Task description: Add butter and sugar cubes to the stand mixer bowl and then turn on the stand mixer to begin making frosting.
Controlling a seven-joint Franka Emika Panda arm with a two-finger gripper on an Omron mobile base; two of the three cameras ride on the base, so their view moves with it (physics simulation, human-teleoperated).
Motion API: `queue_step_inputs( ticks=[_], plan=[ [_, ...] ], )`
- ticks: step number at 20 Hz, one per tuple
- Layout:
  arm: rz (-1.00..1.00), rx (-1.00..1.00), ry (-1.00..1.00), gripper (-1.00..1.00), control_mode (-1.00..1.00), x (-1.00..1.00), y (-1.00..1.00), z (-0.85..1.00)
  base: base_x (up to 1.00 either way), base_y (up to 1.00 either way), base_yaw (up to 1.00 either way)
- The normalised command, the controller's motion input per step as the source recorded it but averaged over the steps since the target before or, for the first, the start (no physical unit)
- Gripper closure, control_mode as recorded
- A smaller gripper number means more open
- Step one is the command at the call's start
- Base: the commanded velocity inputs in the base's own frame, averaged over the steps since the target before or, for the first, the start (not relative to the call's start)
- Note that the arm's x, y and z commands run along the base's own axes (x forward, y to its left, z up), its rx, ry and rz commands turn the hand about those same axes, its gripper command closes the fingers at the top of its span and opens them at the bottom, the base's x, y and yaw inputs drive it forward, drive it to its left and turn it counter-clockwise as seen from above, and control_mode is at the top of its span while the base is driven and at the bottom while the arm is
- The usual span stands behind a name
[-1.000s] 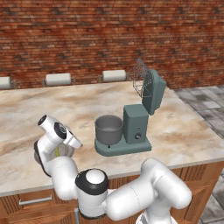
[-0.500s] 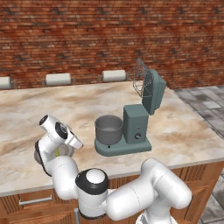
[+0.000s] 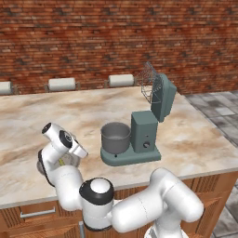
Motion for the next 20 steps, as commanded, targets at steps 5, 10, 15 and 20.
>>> queue_step_inputs(
  ticks=[5,10,15,20],
  plan=[
    [0.00,0.00,0.00,-1.00,-1.00,0.21,0.10,-0.25,0.00,0.00,0.00],
    [0.00,0.00,0.00,1.00,-1.00,0.00,0.02,-0.18,0.00,0.00,0.00],
    [0.00,0.00,0.00,1.00,-1.00,-0.07,0.00,-0.01,0.00,0.00,0.00],
    [-0.01,0.00,-0.01,1.00,-1.00,-0.14,0.00,0.08,0.00,0.00,0.00]
  ],
)
